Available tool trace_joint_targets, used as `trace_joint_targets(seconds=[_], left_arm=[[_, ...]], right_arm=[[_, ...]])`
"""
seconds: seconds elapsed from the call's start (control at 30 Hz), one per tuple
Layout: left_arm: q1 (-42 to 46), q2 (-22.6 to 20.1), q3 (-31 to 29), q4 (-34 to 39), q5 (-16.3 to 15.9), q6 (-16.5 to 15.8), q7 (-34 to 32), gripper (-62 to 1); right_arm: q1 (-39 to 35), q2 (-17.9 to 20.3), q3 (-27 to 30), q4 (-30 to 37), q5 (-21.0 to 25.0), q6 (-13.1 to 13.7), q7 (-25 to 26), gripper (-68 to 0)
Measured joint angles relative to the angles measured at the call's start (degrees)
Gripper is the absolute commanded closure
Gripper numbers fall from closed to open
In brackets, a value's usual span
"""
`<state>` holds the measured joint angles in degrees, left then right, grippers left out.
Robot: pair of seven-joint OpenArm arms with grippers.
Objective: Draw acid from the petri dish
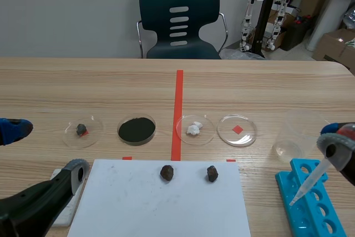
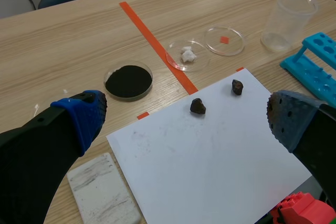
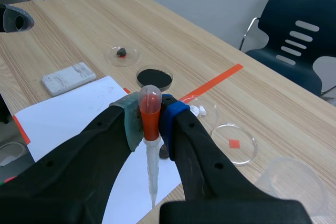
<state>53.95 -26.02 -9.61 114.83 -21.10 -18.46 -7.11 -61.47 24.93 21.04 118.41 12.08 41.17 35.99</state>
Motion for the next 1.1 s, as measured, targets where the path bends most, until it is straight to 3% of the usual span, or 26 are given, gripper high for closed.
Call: trace_joint_targets(seconds=[1.1], left_arm=[[0.0,0.0,0.0,0.0,0.0,0.0,0.0,-62.3]], right_arm=[[0.0,0.0,0.0,0.0,0.13,0.0,1.05,-6.4]])
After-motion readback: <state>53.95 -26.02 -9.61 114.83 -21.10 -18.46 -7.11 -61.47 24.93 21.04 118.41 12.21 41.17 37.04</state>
